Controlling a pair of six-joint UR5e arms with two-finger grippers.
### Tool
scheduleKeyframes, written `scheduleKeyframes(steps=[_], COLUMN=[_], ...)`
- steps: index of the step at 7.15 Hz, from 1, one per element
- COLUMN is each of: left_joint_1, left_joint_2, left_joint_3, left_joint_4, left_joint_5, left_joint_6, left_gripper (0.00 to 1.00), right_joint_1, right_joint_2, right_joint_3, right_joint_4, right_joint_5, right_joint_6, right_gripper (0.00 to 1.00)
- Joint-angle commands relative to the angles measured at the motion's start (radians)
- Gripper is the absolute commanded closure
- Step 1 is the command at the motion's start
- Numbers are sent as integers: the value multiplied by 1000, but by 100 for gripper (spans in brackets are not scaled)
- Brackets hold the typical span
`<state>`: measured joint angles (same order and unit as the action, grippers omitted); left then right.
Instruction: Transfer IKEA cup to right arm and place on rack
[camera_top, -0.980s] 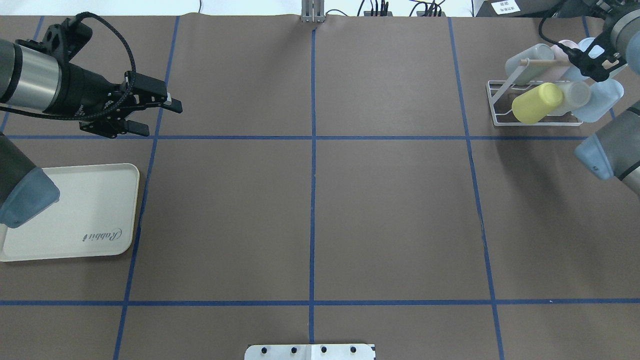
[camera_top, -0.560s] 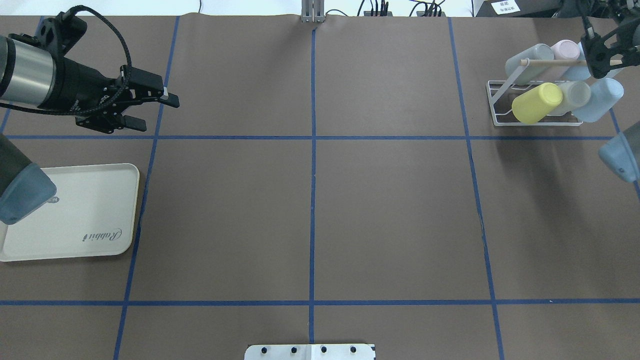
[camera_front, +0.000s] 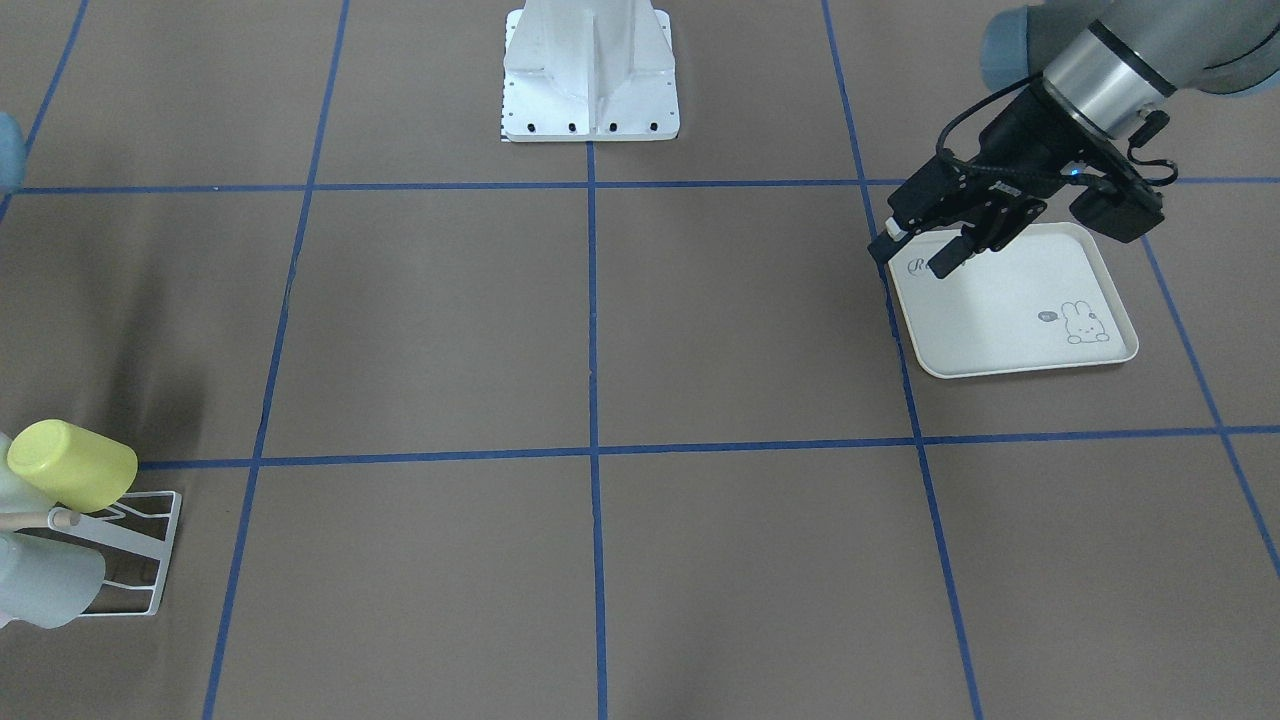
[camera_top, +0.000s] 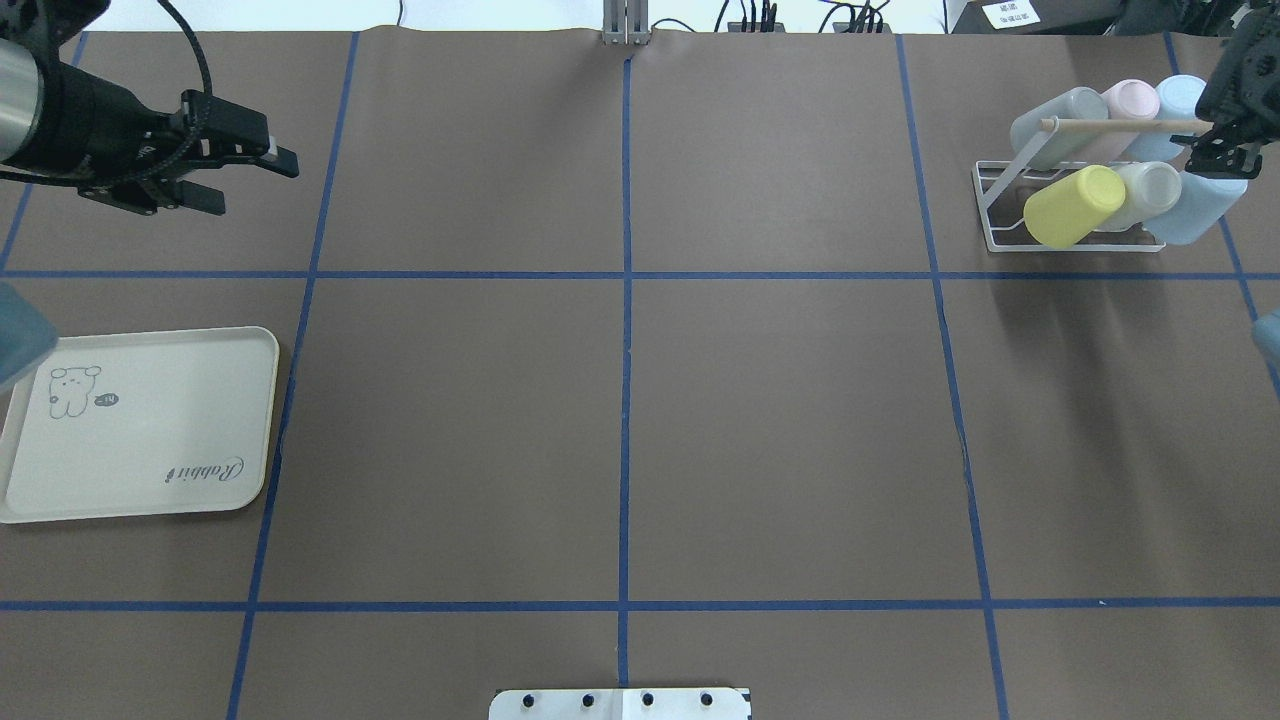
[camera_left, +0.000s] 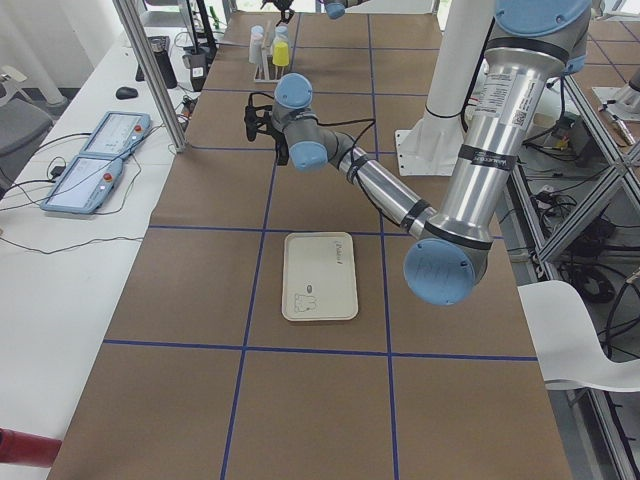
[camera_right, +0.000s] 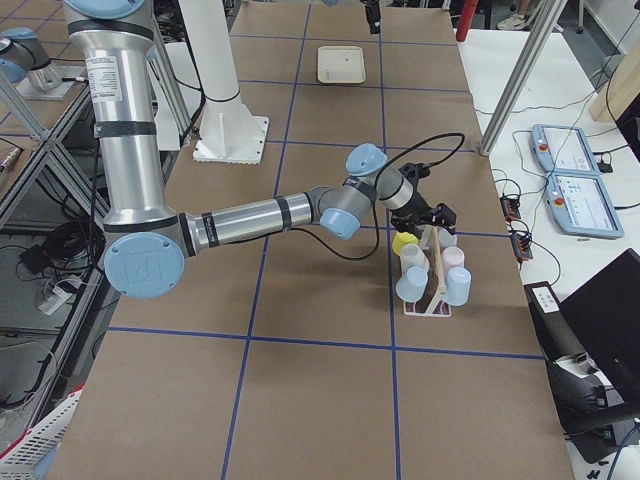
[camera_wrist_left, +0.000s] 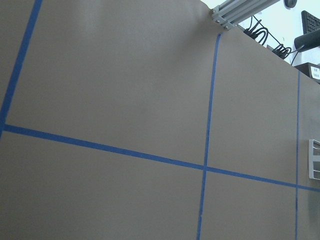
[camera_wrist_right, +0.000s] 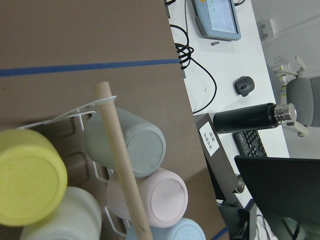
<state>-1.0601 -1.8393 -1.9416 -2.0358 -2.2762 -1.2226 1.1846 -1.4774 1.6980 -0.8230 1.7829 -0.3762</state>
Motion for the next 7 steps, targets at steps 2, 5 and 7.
scheduleKeyframes(steps=[2,5,7], left_joint_1=[-174,-296,-375], left_joint_2=[125,312,437], left_joint_3=[-79,-76,-73], left_joint_4=[310,310,322], left_joint_5=[7,4,0], left_joint_6=[586,898,1081], left_gripper=[0,0,0], right_joint_1=[0,0,6], right_joint_2=[-3,21,161], right_joint_3=[40,132,225], right_joint_4=[-7,-237,-661], right_joint_5=[110,179,194], right_joint_6=[456,533,516], right_gripper=[1,0,0])
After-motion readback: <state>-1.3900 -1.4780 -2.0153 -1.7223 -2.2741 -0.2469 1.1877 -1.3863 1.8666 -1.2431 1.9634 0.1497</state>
